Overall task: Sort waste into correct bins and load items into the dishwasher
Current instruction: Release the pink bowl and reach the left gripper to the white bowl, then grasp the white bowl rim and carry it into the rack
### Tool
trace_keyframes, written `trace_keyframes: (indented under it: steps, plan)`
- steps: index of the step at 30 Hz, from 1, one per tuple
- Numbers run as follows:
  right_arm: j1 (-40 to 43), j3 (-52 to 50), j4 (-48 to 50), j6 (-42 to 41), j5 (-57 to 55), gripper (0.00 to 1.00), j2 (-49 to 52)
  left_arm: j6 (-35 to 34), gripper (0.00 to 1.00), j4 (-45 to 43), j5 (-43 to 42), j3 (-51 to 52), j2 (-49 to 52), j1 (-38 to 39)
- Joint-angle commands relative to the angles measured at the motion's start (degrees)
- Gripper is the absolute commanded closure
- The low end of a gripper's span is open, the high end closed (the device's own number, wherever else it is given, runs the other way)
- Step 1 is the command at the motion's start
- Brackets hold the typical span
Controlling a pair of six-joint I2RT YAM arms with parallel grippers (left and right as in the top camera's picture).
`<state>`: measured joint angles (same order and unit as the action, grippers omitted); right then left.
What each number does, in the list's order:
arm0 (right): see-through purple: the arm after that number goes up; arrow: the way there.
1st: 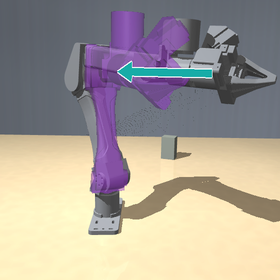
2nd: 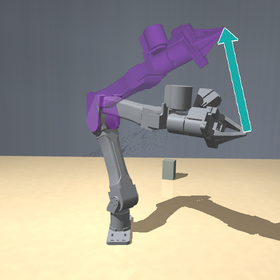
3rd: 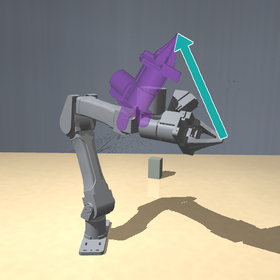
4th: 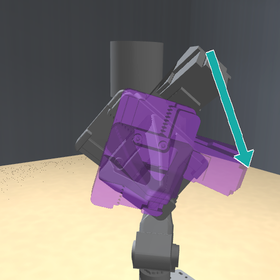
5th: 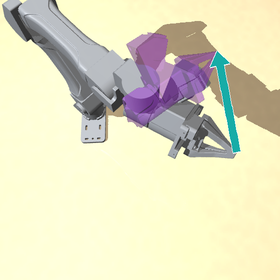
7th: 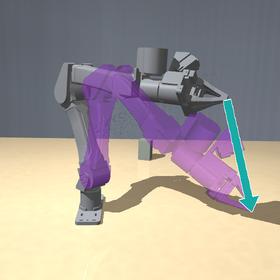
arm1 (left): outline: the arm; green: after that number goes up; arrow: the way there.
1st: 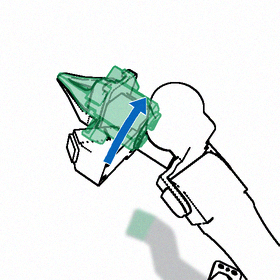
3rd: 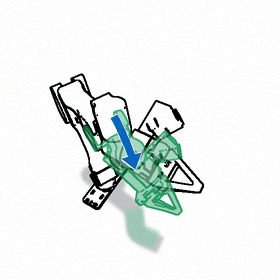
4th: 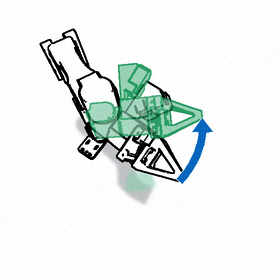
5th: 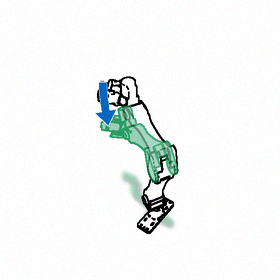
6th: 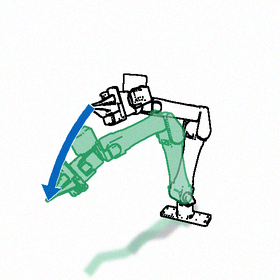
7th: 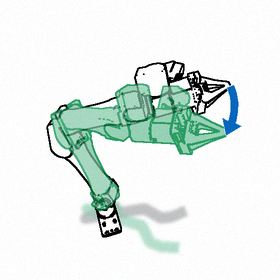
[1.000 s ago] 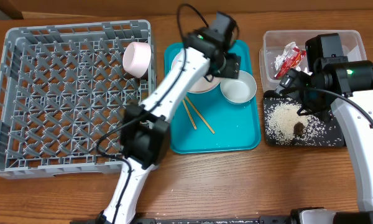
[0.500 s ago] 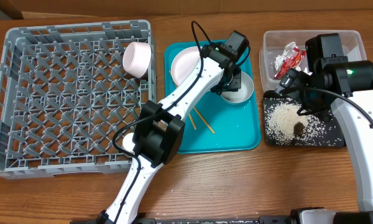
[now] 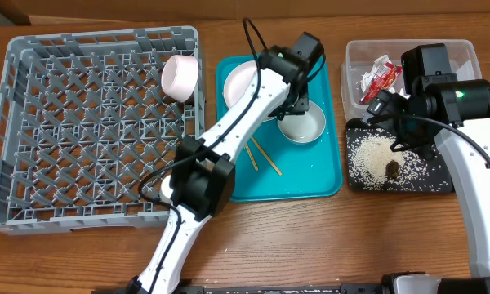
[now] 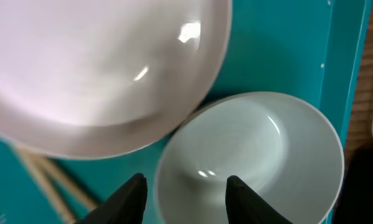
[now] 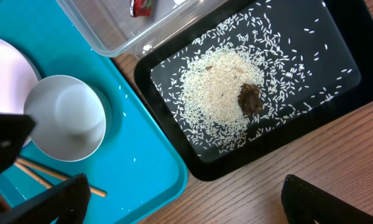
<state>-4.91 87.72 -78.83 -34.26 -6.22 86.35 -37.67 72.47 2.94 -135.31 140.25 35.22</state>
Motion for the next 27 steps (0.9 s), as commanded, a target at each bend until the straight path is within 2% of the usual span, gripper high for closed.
trace_keyframes:
  steps: [1, 8, 12, 14, 17, 20, 27]
  plan:
    - [0.15, 1.18, 0.28, 0.22, -0.61, 0.00, -1.05, -5.73, 0.56, 1.99, 5.09, -1.53, -2.51, 0.66]
    - [0.15, 1.18, 0.28, 0.22, -0.63, 0.00, -1.05, -11.85, 0.56, 1.31, 5.57, 6.91, -1.79, 2.36]
    - [0.15, 1.18, 0.28, 0.20, -0.63, 0.00, -1.05, -12.33, 0.58, -2.34, 5.33, 11.82, -1.79, 3.23]
    - [0.15, 1.18, 0.28, 0.20, -0.63, 0.00, -1.05, -12.31, 0.62, -4.26, 5.33, 13.60, -1.79, 3.37]
    - [0.15, 1.18, 0.28, 0.20, -0.63, 0.00, -1.05, -12.28, 0.82, -5.09, 5.38, 13.97, -1.81, 3.39]
    - [0.15, 1.18, 0.28, 0.20, -0.61, 0.00, -1.05, -12.00, 0.96, -5.07, 5.35, 13.40, -2.01, 3.37]
    - [0.15, 1.18, 0.28, 0.22, -0.63, 0.00, -1.05, -9.01, 0.96, 0.13, 5.66, 7.82, -2.05, 3.30]
